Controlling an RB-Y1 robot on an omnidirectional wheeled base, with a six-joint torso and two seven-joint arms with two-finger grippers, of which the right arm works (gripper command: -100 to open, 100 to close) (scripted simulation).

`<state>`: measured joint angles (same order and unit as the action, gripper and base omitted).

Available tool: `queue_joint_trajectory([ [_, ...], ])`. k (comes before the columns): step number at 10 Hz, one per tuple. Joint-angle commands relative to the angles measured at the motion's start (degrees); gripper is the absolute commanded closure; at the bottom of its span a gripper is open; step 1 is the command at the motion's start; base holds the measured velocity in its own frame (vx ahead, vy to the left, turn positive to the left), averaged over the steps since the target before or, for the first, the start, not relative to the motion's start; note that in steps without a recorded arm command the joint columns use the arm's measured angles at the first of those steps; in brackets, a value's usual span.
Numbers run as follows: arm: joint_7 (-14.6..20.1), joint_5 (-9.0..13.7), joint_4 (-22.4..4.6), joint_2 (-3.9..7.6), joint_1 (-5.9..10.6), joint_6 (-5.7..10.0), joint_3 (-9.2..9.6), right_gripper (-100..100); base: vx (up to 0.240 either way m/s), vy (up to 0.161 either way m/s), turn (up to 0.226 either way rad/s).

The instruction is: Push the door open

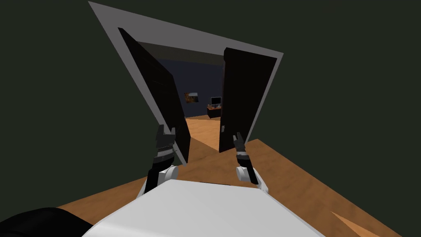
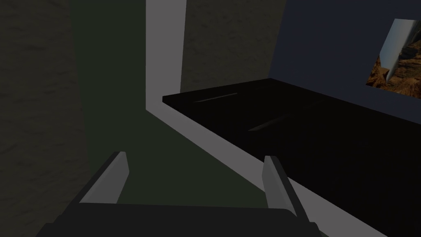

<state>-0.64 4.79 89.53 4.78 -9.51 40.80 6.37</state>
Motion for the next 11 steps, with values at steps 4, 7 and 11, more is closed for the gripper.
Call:
queue_joint_trajectory([
  [4,0.15,-0.1,-6.08,0.0,2.38,0.45,0.68,-100,0.063,-0.05,0.023],
  [7,0.33,-0.16,-10.31,-0.01,3.98,0.89,1.21,-100,0.065,-0.046,0.027],
  [11,0.6,-0.25,-16.6,-0.05,6.36,1.53,2.0,-100,0.067,-0.047,0.03],
])
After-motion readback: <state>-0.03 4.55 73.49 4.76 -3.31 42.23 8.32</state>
